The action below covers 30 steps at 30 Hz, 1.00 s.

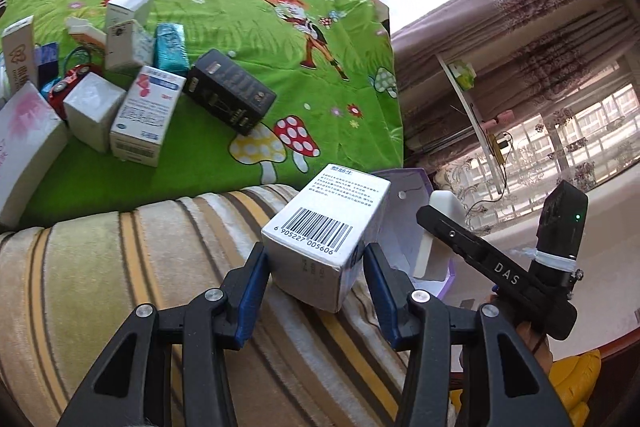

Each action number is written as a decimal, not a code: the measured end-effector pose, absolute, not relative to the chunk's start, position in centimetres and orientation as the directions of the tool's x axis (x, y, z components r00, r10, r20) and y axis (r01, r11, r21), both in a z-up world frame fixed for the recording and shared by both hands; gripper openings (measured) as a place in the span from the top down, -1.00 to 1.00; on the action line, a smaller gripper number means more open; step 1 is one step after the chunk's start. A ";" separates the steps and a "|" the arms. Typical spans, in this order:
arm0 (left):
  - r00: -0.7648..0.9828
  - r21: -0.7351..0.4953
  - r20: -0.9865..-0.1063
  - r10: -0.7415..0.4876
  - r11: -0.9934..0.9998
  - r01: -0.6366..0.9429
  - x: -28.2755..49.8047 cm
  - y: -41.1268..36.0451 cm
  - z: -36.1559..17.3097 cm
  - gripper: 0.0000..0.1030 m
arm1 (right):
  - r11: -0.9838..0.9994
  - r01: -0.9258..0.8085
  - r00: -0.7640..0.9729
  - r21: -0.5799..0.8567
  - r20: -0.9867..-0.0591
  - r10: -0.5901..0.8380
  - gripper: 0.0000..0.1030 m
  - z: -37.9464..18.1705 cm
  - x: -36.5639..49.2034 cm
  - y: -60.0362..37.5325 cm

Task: Organize rigid objects
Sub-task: 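Carry the holder and barcoded box into the purple box and release both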

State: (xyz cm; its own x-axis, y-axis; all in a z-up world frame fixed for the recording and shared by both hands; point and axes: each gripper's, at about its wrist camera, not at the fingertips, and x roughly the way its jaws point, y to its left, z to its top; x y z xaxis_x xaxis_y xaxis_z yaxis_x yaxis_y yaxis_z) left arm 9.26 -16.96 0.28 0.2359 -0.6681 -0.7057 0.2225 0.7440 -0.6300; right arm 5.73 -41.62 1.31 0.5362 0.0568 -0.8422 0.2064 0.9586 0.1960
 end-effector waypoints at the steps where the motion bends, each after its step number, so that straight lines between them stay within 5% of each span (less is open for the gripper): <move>1: 0.228 -0.631 -0.705 -0.672 0.741 0.231 9.2 -17.6 0.3 0.05 | 0.958 0.214 0.535 0.192 -0.843 0.050 -0.33 1.2 5.6 -42.0; 18: 0.130 -0.627 -0.707 -0.695 0.702 0.339 8.3 -25.2 0.4 0.04 | 0.934 0.318 0.547 0.161 -0.836 -0.042 -0.34 1.6 4.8 -46.1; 23: 0.090 -0.631 -0.714 -0.695 0.694 0.346 8.2 -25.9 -0.2 -0.08 | 0.926 0.347 0.556 0.150 -0.828 -0.075 -0.61 1.8 4.6 -46.6; 30: 0.111 -0.633 -0.710 -0.695 0.700 0.331 8.3 -25.2 -0.1 -0.18 | 0.934 0.349 0.571 0.079 -0.808 -0.145 -0.67 2.1 4.6 -45.9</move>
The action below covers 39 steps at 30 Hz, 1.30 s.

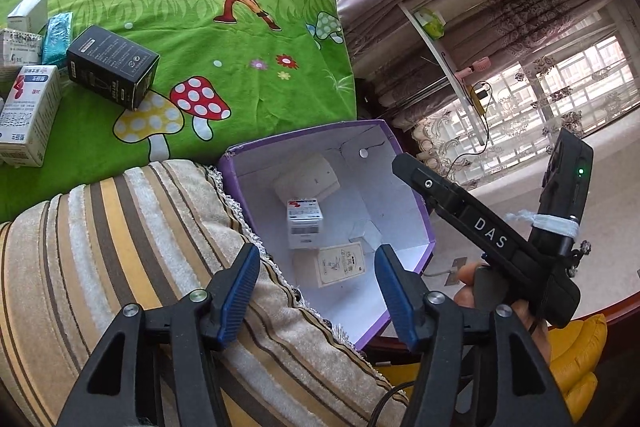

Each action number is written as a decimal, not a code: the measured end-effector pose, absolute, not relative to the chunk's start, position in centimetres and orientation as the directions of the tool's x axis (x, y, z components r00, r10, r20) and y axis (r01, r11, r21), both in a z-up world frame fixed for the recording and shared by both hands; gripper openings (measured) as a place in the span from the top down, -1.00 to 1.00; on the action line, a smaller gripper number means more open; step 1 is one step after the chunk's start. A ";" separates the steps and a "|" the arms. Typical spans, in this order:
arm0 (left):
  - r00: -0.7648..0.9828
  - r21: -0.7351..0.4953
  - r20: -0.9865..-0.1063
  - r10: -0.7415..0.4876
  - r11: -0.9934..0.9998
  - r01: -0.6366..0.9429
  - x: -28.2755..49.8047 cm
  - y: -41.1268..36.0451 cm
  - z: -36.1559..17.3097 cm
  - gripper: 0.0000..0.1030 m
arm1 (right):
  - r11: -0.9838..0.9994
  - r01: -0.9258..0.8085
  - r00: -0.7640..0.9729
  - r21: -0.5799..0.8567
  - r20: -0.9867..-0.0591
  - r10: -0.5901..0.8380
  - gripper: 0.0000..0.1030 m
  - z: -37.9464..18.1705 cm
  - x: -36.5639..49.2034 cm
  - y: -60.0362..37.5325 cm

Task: Organize rigid objects
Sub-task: 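Carry the holder and barcoded box into the purple box and release both, then move both tools back over the remaining boxes on the bed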

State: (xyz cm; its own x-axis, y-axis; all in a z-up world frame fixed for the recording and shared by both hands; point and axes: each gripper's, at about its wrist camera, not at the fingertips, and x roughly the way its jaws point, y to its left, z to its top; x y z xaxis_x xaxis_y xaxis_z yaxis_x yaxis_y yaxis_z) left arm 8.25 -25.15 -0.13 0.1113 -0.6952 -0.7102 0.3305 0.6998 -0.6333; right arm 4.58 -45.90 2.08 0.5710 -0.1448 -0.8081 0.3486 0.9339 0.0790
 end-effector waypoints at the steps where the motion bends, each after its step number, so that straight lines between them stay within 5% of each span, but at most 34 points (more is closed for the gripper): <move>1: 0.117 -0.630 -0.712 -0.693 0.703 0.330 8.3 -25.0 -0.1 -0.18 | 0.937 0.342 0.575 0.071 -0.804 -0.150 -0.67 2.2 4.6 -45.8; 14: 0.274 -0.450 -0.753 -0.598 0.772 0.450 7.5 -22.6 2.5 -0.37 | 0.961 0.273 0.597 -0.039 -0.777 -0.201 -0.81 3.6 5.1 -42.7; 39: 0.425 -0.475 -0.754 -0.501 0.863 0.175 7.5 -4.2 0.8 -0.36 | 0.999 0.027 0.612 0.045 -0.791 0.019 -0.82 2.7 6.8 -36.9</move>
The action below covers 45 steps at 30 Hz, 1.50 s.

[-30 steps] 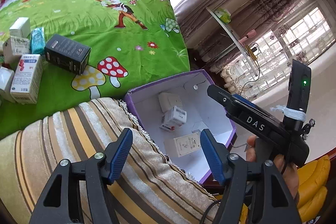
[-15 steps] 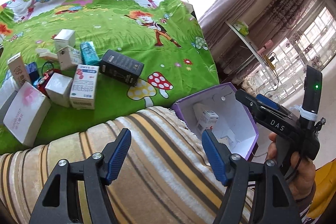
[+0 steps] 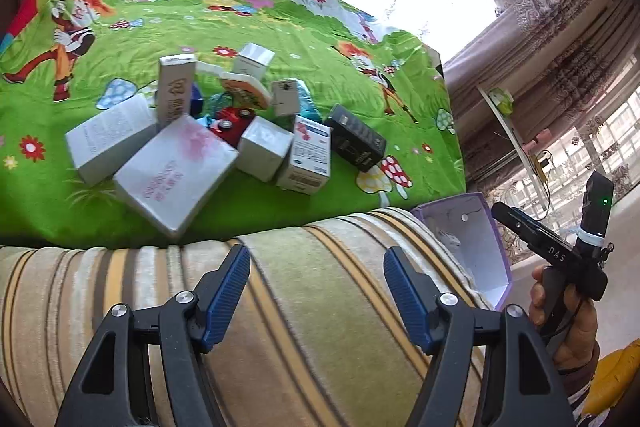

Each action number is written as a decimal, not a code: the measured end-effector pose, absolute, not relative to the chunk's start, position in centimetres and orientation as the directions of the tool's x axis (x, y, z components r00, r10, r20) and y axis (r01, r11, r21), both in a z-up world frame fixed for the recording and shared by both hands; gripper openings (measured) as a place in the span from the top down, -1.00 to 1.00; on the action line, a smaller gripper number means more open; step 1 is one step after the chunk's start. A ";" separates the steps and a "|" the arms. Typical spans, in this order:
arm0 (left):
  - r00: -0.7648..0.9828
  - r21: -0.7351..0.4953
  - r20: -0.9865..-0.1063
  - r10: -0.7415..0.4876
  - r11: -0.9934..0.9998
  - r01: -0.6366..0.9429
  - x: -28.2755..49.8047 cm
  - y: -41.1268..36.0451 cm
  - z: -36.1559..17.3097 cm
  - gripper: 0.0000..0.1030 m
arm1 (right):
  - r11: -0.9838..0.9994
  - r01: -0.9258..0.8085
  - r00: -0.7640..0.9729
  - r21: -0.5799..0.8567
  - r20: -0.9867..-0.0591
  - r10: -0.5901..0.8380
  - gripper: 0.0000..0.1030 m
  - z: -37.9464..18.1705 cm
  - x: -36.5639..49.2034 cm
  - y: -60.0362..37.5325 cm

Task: Organize rigid objects
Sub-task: 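Move both tools back over the remaining boxes on the bed, then grasp the black box with the right tool while the left tool grasps a white leaflet box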

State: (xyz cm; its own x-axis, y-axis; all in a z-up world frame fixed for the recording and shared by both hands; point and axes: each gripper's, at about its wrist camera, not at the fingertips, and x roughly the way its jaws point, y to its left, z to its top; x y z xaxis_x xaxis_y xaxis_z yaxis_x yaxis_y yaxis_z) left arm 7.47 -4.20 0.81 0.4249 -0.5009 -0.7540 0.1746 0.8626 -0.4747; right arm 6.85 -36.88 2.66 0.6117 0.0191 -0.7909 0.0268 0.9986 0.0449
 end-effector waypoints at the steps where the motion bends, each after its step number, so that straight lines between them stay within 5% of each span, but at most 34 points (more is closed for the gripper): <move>1: 0.430 -0.468 -0.758 -0.491 0.868 0.166 7.5 -3.5 0.8 -0.36 | 0.999 0.019 0.607 0.047 -0.794 0.026 -0.82 2.5 7.0 -36.6; 25: 0.428 -0.146 -0.882 -0.194 0.979 0.144 14.6 6.1 -1.8 -0.36 | 0.948 -0.315 0.485 -0.043 -0.866 0.121 -0.82 -0.3 15.3 -28.7; 45: 0.366 -0.043 -0.914 -0.174 0.940 0.339 18.7 5.7 -4.8 -0.36 | 0.870 -0.492 0.324 -0.014 -0.931 0.168 -0.82 -5.6 22.9 -25.6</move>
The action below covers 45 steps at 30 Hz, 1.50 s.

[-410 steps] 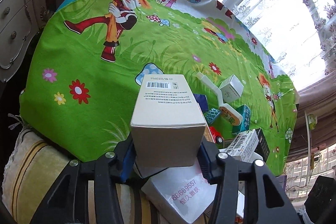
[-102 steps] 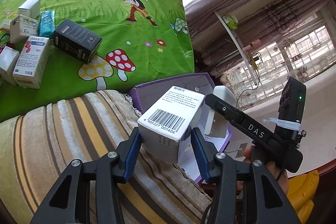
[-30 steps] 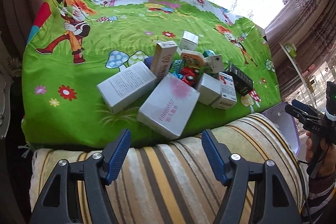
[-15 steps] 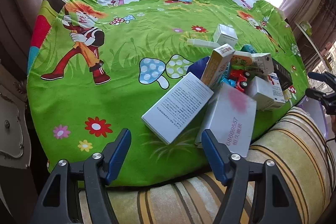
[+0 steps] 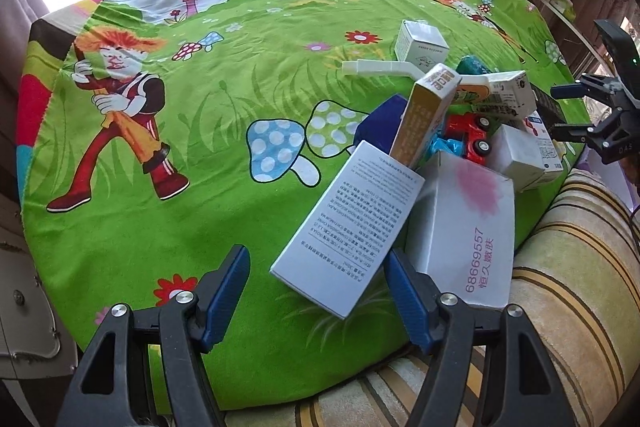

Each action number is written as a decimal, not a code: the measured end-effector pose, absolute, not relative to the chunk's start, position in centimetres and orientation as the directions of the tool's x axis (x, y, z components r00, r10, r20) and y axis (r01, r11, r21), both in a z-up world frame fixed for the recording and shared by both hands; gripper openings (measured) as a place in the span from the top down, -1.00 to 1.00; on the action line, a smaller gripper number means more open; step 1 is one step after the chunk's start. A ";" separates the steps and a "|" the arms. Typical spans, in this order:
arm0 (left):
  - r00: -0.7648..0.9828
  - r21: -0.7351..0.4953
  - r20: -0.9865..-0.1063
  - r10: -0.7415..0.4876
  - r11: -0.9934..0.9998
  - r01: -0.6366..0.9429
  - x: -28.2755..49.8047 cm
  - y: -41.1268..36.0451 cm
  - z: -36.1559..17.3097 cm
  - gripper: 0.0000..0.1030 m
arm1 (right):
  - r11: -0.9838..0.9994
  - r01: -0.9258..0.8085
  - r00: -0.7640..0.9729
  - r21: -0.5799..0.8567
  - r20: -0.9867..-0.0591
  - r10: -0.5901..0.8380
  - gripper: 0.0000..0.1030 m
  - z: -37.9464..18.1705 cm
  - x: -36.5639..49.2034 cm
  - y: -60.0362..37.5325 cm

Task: Organize rigid objects
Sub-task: 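Grasp the black box with the right tool while the left tool grasps a white leaflet box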

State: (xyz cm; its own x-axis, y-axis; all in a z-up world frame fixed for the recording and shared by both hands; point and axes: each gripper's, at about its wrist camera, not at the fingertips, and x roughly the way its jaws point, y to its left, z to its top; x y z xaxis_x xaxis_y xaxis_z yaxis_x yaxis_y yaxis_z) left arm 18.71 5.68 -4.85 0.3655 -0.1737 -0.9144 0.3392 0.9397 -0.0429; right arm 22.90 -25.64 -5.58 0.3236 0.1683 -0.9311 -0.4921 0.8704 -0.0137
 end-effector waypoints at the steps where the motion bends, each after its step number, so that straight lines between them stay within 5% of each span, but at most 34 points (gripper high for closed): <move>1: 0.364 -0.045 -0.914 -0.179 0.936 0.348 18.8 5.5 -4.9 -0.36 | 0.873 -0.487 0.321 -0.012 -0.932 0.166 -0.82 -5.8 23.2 -25.6; 3: 0.355 -0.060 -0.914 -0.197 0.930 0.364 19.0 5.3 -5.0 -0.36 | 0.876 -0.482 0.317 -0.012 -0.935 0.162 -0.76 -6.3 23.7 -25.6; 13: 0.341 -0.106 -0.911 -0.233 0.930 0.352 19.3 5.3 -5.2 -0.02 | 0.899 -0.438 0.298 -0.002 -0.944 0.144 0.16 -7.4 24.0 -25.3; 30: 0.448 -0.190 -0.871 -0.203 0.979 0.074 15.8 8.9 -2.6 0.06 | 0.957 -0.288 0.442 0.024 -0.884 0.155 0.17 -2.7 19.0 -26.7; 45: 0.560 -0.298 -0.782 -0.272 0.953 0.046 10.4 5.8 1.5 0.06 | 0.973 -0.227 0.508 0.029 -0.849 0.144 0.17 0.3 13.4 -28.9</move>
